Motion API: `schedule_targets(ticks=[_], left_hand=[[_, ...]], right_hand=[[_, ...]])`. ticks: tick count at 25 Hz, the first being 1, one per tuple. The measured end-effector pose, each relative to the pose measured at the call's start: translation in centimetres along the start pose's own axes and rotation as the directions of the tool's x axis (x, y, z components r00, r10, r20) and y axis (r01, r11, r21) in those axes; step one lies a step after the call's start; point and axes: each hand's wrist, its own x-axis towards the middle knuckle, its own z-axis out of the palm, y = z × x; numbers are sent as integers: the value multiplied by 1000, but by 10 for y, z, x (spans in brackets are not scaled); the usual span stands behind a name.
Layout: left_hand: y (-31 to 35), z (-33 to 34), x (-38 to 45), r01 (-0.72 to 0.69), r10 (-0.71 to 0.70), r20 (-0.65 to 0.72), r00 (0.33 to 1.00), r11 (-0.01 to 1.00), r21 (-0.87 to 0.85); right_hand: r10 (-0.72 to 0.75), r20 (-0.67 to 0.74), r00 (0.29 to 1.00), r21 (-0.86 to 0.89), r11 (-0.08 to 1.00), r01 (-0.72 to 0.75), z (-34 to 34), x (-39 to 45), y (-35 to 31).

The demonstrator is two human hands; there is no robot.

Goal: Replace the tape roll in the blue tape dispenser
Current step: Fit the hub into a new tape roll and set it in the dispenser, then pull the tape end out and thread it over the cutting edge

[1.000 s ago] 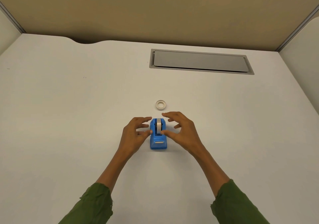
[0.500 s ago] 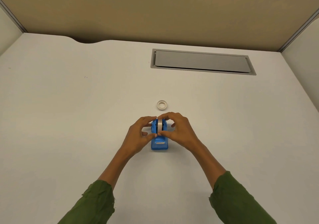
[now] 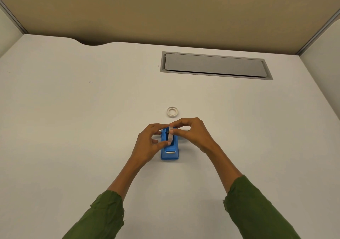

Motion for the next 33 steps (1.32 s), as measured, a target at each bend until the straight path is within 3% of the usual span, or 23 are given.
schedule_targets(ticks=[6,12,26,33], left_hand=[[2,1,1,21,-21,-36,999,999,-24],[0,1,1,7,-9,-43,999,999,-34],[-8,5,3,-40,39,-28,999,999,-18],[-10,4,7,-37,37,-31,999,999,11]], right_hand=[[-39,-84,996,-1,999,39,6,3,2],[-26,19,999,-13,1000,27,2,-1,10],[61,-50,997,155,986,-53,6,4,7],[20,-124,992,170,985,1,7,3,7]])
